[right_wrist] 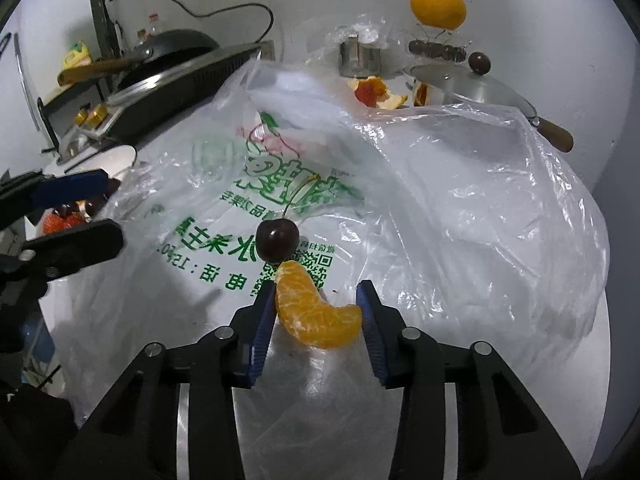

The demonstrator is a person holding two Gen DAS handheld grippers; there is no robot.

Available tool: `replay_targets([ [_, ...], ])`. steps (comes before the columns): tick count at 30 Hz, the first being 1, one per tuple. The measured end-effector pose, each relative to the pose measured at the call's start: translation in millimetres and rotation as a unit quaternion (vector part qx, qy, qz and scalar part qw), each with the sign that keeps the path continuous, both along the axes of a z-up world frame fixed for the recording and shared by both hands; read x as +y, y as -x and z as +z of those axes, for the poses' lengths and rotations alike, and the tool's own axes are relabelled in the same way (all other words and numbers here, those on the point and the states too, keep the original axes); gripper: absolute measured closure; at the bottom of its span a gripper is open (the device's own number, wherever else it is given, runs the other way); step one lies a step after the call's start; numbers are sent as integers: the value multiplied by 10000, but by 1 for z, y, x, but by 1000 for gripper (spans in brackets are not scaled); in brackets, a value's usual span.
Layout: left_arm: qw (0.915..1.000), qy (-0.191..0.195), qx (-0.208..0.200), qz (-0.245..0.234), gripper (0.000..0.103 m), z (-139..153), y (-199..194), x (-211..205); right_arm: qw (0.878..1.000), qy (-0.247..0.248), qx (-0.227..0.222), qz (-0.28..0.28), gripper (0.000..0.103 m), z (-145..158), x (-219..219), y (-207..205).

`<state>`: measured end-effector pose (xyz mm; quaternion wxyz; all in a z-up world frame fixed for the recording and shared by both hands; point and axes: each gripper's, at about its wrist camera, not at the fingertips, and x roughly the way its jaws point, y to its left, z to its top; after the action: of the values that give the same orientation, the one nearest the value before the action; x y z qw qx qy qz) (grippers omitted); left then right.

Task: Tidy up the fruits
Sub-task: 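Close the right gripper on another peeled tangerine segment and lift it, then grasp a dark cherry with the left gripper while the right gripper holds the segment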

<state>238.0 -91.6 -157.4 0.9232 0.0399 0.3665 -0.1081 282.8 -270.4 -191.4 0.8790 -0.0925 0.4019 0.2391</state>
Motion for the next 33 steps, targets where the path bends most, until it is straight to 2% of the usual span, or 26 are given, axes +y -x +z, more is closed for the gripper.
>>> replay_targets([
  [12,9993,-272,139,-205,37,-13,-20,-30,9988,-452,-212,17,60,26,-27,10],
  [26,9970,-496,394,-452,38,-39,-57,-61,9974,-689,-189,-124,60,21,-51,-3],
  [29,9961,-551,455,-509,47,-44,-62,-66,9972,-714,-184,-118,60,20,-54,-6],
  [33,9955,-595,509,-542,52,-49,-67,-70,9970,-742,-188,-99,60,19,-54,-8],
])
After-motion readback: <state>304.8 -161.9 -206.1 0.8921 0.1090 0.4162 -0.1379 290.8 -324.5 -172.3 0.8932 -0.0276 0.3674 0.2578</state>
